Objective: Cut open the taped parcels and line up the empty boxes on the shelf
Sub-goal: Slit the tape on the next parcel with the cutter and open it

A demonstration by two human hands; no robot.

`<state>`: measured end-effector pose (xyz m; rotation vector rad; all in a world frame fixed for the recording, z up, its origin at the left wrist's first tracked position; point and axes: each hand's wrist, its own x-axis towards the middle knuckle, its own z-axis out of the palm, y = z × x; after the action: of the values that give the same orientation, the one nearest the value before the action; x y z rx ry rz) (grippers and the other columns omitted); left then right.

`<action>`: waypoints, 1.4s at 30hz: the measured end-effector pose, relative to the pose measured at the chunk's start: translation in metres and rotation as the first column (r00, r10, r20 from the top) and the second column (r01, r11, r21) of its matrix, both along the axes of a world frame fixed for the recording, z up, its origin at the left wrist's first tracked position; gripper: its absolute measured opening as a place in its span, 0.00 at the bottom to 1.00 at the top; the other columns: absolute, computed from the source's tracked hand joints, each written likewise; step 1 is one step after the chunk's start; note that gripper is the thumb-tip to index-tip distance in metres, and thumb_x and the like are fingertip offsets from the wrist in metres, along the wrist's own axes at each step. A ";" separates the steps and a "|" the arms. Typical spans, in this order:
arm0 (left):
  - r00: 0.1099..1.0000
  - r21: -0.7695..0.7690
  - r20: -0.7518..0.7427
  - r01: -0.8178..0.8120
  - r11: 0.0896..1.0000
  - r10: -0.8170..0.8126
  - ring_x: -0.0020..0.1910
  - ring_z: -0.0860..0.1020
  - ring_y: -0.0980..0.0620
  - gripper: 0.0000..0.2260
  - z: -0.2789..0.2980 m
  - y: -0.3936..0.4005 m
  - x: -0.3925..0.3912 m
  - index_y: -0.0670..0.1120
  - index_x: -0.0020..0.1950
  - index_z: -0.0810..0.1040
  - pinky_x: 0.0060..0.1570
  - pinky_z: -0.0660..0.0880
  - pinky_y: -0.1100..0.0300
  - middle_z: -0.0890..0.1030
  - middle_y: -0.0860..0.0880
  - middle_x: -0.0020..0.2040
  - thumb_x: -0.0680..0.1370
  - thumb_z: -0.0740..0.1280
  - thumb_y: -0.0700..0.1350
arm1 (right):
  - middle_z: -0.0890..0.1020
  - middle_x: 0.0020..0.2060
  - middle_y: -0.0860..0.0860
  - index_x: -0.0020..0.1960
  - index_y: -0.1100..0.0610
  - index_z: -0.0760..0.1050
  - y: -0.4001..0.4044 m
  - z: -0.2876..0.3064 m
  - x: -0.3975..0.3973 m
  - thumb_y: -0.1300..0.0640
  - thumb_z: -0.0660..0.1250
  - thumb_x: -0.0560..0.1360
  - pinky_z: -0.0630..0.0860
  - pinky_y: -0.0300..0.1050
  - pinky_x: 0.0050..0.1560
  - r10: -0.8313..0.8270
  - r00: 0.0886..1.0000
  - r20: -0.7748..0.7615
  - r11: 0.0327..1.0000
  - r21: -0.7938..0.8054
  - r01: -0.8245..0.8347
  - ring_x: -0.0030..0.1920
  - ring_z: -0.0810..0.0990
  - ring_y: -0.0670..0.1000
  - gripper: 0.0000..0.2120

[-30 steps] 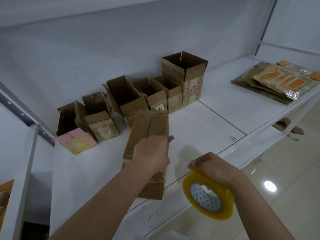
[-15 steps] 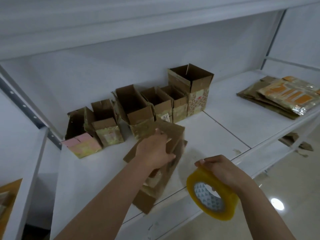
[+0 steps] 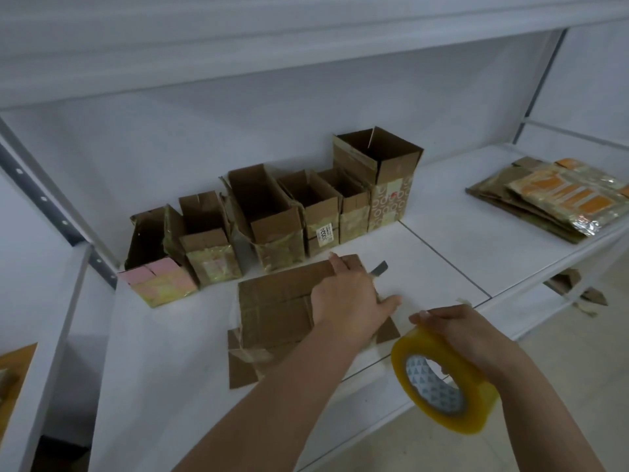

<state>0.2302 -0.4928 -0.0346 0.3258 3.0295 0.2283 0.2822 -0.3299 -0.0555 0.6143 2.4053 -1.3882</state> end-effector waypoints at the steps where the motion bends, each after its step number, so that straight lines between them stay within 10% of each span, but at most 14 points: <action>1: 1.000 -0.015 0.014 0.014 1.000 -0.014 0.60 0.77 0.40 0.38 -0.002 0.001 -0.001 0.42 0.76 0.60 0.42 0.70 0.55 0.51 0.39 0.80 0.77 0.59 0.68 | 0.81 0.47 0.51 0.57 0.50 0.82 0.000 0.000 0.000 0.49 0.62 0.81 0.81 0.58 0.54 -0.007 1.000 -0.006 1.000 -0.001 0.007 0.45 0.82 0.57 0.12; 9: 0.868 0.124 0.117 0.469 0.874 -0.483 0.73 0.64 0.58 0.34 0.005 -0.065 0.014 0.52 0.79 0.57 0.66 0.69 0.61 0.48 0.61 0.79 0.76 0.67 0.55 | 0.81 0.58 0.51 0.57 0.46 0.83 -0.006 0.005 0.003 0.47 0.62 0.81 0.75 0.52 0.62 0.112 0.993 -0.041 0.993 0.044 -0.111 0.55 0.79 0.53 0.12; 14: 0.776 0.165 0.203 0.574 0.802 -0.598 0.72 0.62 0.66 0.35 0.007 -0.121 0.015 0.62 0.78 0.54 0.64 0.71 0.59 0.48 0.75 0.73 0.76 0.66 0.41 | 0.82 0.57 0.48 0.57 0.45 0.83 -0.022 0.014 -0.003 0.46 0.62 0.81 0.76 0.53 0.62 0.229 0.972 -0.049 0.973 0.023 -0.228 0.55 0.81 0.52 0.12; 21: 0.811 0.142 0.198 0.532 0.835 -0.550 0.70 0.61 0.72 0.34 0.009 -0.175 0.009 0.68 0.72 0.60 0.68 0.66 0.64 0.55 0.79 0.69 0.77 0.67 0.38 | 0.80 0.47 0.30 0.58 0.44 0.82 -0.050 0.027 -0.002 0.46 0.61 0.81 0.74 0.32 0.49 0.392 0.910 -0.137 0.917 -0.024 -0.399 0.48 0.78 0.36 0.13; 28: 0.994 0.682 0.032 0.058 0.729 -0.109 0.48 0.81 0.63 0.12 0.015 -0.145 0.038 0.60 0.51 0.83 0.53 0.79 0.58 0.84 0.61 0.46 0.72 0.69 0.63 | 0.80 0.55 0.30 0.62 0.46 0.80 -0.065 0.033 0.002 0.47 0.60 0.81 0.72 0.29 0.50 0.443 0.871 -0.213 0.884 -0.056 -0.464 0.50 0.77 0.30 0.14; 31: 0.995 0.753 0.094 -0.041 0.657 -0.045 0.40 0.81 0.61 0.24 0.021 -0.111 0.052 0.53 0.43 0.82 0.41 0.78 0.65 0.84 0.54 0.39 0.65 0.68 0.73 | 0.85 0.44 0.37 0.57 0.43 0.82 -0.071 0.038 0.009 0.47 0.60 0.81 0.77 0.32 0.48 0.441 0.867 -0.233 0.884 -0.057 -0.465 0.44 0.82 0.37 0.13; 37: 0.997 0.830 0.068 -0.035 0.557 -0.038 0.28 0.73 0.62 0.10 0.010 -0.082 0.057 0.47 0.34 0.80 0.29 0.69 0.69 0.77 0.56 0.27 0.70 0.77 0.49 | 0.81 0.50 0.41 0.57 0.39 0.77 -0.070 0.043 0.018 0.44 0.61 0.78 0.76 0.30 0.43 0.389 0.896 -0.214 0.895 -0.143 -0.422 0.46 0.82 0.40 0.10; 42: 0.999 0.820 -0.023 0.005 0.572 0.024 0.29 0.72 0.60 0.11 0.017 -0.090 0.062 0.50 0.33 0.78 0.30 0.67 0.70 0.76 0.54 0.29 0.73 0.75 0.48 | 0.85 0.49 0.50 0.73 0.46 0.62 -0.044 0.042 0.017 0.41 0.78 0.65 0.78 0.35 0.46 0.455 0.866 -0.210 0.797 -0.337 -0.501 0.51 0.84 0.47 0.43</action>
<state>0.2919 -0.5832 -0.0171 0.3526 2.7014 1.6713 0.2994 -0.3741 -0.0137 -0.1802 2.0665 -1.6145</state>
